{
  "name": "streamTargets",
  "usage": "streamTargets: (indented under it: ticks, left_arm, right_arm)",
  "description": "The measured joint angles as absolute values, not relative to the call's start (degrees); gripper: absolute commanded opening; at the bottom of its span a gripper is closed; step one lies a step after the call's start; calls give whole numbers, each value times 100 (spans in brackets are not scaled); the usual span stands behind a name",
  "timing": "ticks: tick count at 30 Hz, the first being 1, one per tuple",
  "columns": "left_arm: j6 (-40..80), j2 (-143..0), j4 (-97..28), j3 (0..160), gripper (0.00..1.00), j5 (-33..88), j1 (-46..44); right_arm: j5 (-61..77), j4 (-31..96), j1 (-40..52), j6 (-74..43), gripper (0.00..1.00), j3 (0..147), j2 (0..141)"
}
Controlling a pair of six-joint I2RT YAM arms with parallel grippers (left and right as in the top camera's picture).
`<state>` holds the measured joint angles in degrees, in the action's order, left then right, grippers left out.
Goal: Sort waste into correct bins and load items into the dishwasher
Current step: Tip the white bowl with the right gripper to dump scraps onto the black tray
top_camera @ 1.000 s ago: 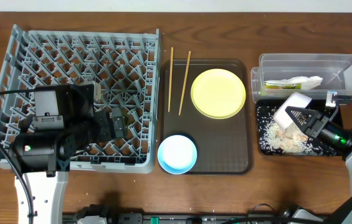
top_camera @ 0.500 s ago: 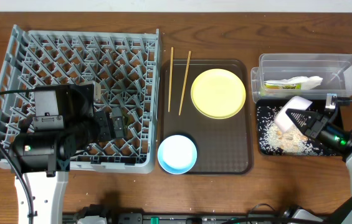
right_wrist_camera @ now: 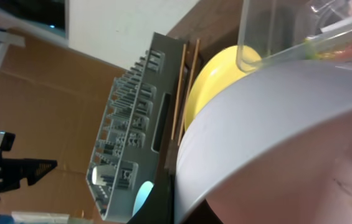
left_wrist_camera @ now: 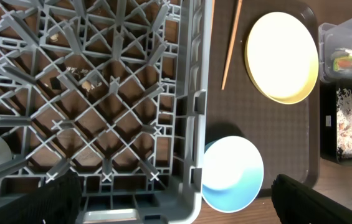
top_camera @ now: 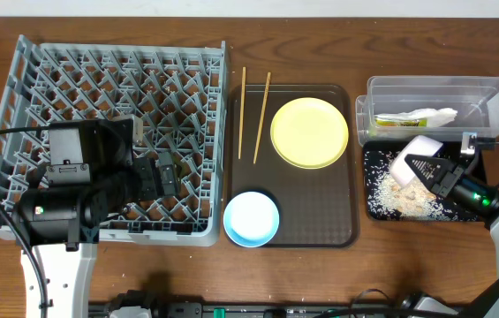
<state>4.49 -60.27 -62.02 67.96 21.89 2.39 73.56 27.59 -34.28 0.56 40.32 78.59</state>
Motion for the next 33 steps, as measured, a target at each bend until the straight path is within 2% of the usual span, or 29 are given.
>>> streamTargets:
  ticks: [4, 7, 25, 29, 33]
  left_arm:
    - [449, -6027, -6200, 6796, 99, 2189, 239]
    - [451, -6027, -6204, 6796, 99, 2189, 239]
    - [449, -6027, -6228, 6796, 99, 2187, 239]
    - [449, -6027, -6241, 6796, 99, 2189, 239]
    - [449, -6027, -6237, 6796, 99, 2187, 239]
  right_arm:
    - [6995, 2803, -3428, -187, 1, 4032, 7859]
    - [7334, 2637, -3417, -67, 1, 4025, 7859]
    - [7332, 2585, -3393, -346, 1, 4027, 7859]
    - [7819, 2318, -3376, -228, 1, 4021, 7859]
    - [7555, 2414, -3328, -508, 1, 4023, 7854]
